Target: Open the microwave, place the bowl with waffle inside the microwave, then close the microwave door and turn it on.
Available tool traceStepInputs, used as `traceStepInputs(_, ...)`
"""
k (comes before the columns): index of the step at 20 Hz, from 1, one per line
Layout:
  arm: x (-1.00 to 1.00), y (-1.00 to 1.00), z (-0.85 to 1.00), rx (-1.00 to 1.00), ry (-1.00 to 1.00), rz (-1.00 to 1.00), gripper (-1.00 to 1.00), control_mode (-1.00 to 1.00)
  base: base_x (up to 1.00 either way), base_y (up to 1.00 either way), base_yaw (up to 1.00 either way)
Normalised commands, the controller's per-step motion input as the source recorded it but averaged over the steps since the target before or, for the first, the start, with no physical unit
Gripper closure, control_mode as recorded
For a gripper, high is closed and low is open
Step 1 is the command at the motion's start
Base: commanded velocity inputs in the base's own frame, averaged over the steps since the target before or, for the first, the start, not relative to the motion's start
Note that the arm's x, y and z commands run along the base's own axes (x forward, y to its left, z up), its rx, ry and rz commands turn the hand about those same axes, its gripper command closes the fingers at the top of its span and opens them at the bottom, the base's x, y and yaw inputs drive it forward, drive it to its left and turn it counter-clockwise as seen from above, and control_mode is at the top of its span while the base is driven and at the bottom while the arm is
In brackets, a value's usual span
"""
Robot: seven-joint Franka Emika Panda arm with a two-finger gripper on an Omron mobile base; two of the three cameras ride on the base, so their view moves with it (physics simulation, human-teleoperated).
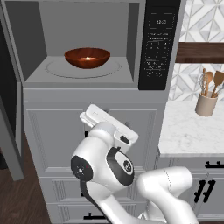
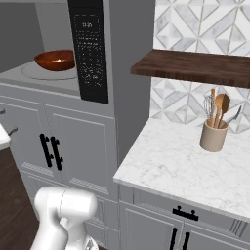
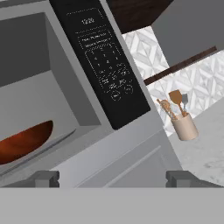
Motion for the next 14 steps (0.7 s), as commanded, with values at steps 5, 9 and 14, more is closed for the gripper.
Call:
traceStepInputs(5, -0.31, 0.44, -0.26, -0.43, -0.06, -0.04, 1.00, -1.00, 0.00, 0.00, 0.00)
traceStepInputs(9, -0.40, 0.64, -0.17, -0.35, -0.26, 0.00, 1.00, -1.00, 0.00, 0.00, 0.00)
traceStepInputs(14, -0.50, 0.80, -0.10, -0.36, -0.32, 0.00, 1.00, -1.00, 0.00, 0.00, 0.00)
